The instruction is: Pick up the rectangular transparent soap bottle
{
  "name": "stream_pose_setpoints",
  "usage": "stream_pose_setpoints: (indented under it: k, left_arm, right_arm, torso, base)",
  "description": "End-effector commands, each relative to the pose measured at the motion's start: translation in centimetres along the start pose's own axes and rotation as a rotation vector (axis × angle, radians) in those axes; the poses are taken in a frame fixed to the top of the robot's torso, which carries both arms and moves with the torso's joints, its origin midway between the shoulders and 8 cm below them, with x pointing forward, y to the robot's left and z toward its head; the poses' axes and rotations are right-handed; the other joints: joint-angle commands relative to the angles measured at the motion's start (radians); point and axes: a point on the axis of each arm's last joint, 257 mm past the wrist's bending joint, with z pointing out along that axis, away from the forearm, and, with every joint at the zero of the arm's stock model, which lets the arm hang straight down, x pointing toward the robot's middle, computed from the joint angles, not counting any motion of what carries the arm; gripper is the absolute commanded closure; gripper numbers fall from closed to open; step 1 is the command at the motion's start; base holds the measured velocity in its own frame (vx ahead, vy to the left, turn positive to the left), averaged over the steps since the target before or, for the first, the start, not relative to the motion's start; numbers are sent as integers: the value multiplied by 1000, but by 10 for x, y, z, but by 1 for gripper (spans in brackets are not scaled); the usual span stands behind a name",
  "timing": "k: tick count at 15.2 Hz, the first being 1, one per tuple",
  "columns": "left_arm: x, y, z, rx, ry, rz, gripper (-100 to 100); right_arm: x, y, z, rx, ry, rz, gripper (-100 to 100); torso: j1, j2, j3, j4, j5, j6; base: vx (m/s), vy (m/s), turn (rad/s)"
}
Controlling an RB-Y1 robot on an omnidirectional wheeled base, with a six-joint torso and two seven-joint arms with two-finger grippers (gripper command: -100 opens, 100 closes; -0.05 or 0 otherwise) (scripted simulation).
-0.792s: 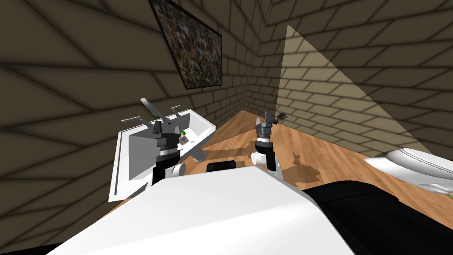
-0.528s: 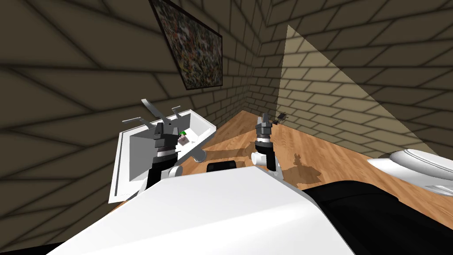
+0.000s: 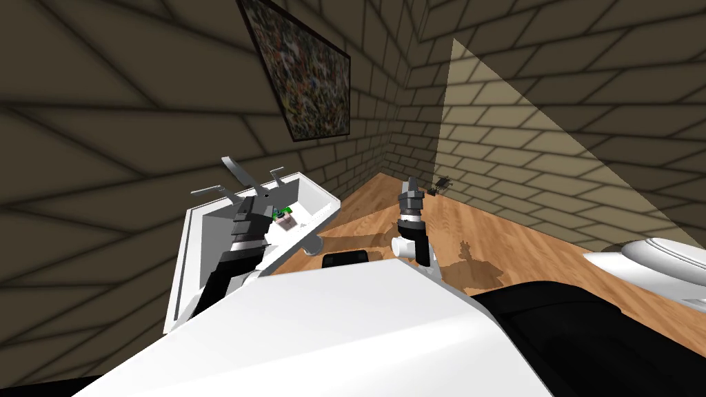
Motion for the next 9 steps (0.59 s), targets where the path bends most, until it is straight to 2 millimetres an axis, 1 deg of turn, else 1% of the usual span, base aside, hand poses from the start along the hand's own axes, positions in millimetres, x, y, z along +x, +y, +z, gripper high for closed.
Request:
stream_pose_setpoints:
  k: [1, 2, 3, 4, 5, 6, 7, 8, 9]
  left_arm:
    - [-7, 10, -6, -60, 17, 25, -100]
    - [-7, 10, -6, -60, 17, 25, -100]
    - [-13, 18, -11, -107, 29, 45, -100]
    - [-13, 18, -11, -107, 29, 45, -100]
    - [-19, 27, -18, -158, 41, 65, -100]
    - [-19, 27, -18, -158, 41, 65, -100]
    - [-26, 36, -25, -208, 52, 86, -100]
    - [-26, 37, -25, -212, 52, 87, -100]
    - [-34, 46, -33, -264, 62, 108, -100]
  right_arm:
    - [0, 0, 0, 0, 0, 0, 0]
    - [0, 0, 0, 0, 0, 0, 0]
    - [0, 0, 0, 0, 0, 0, 0]
    - [0, 0, 0, 0, 0, 0, 0]
    - [0, 0, 0, 0, 0, 0, 0]
    - [0, 0, 0, 0, 0, 0, 0]
    - [0, 0, 0, 0, 0, 0, 0]
    - [0, 0, 0, 0, 0, 0, 0]
    - [0, 0, 0, 0, 0, 0, 0]
  torso:
    - [0, 0, 0, 0, 0, 0]
    - [0, 0, 0, 0, 0, 0]
    - [-1, 0, 0, 0, 0, 0]
    - [0, 0, 0, 0, 0, 0]
    - [-1, -1, 0, 0, 0, 0]
    - [-1, -1, 0, 0, 0, 0]
    - [-1, -1, -1, 0, 0, 0]
    - [0, -1, -1, 0, 0, 0]
    - [-1, -2, -1, 0, 0, 0]
  base:
    - [78, 17, 12]
    - [70, 18, 11]
    - [82, 26, 7]
    - [84, 22, 5]
    - [91, 16, 3]
    - [88, 16, 6]
    - [96, 29, 4]
    - [98, 24, -1]
    - [109, 5, -4]
